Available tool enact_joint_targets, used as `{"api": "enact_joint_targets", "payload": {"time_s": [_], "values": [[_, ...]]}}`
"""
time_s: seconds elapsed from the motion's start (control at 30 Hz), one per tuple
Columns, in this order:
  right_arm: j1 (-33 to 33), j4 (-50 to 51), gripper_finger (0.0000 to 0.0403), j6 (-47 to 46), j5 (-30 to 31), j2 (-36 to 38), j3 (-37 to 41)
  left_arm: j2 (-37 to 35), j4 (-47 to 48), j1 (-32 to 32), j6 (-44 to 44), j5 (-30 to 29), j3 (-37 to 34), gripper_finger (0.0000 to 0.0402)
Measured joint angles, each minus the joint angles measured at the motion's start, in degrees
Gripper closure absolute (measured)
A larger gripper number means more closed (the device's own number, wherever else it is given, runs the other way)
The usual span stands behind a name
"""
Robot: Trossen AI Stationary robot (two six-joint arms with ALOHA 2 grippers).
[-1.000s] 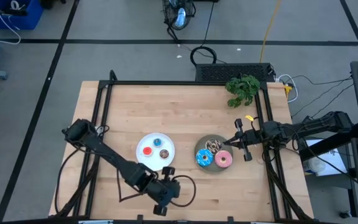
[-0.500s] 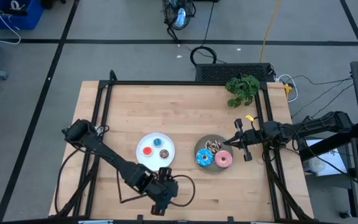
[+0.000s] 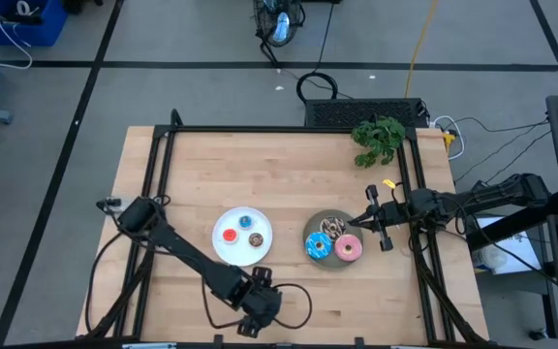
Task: Pick & Place donuts
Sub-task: Put the small white donut on the white plate
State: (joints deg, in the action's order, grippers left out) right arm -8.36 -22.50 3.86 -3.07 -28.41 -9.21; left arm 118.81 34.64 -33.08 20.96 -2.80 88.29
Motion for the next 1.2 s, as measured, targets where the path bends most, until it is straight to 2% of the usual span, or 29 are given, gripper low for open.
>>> {"api": "enact_joint_targets", "payload": {"time_s": [0.3,0.6,0.93,1.2], "values": [[0.01,-0.42,0.0403,0.00,0.00,-0.01,0.00,4.08,-0.40,0.39,-0.97,3.20,-0.04,0.0055],[0.01,-0.41,0.0403,0.00,0.00,0.00,0.00,4.14,-0.23,0.43,-2.48,1.72,-0.04,0.0080],[0.02,-0.39,0.0403,0.00,0.00,-0.02,0.00,4.74,-0.21,0.43,-3.06,2.28,0.02,0.0149],[0.01,-0.39,0.0403,0.00,0.00,0.00,0.00,4.74,1.24,1.52,-0.93,5.10,0.06,0.0242]]}}
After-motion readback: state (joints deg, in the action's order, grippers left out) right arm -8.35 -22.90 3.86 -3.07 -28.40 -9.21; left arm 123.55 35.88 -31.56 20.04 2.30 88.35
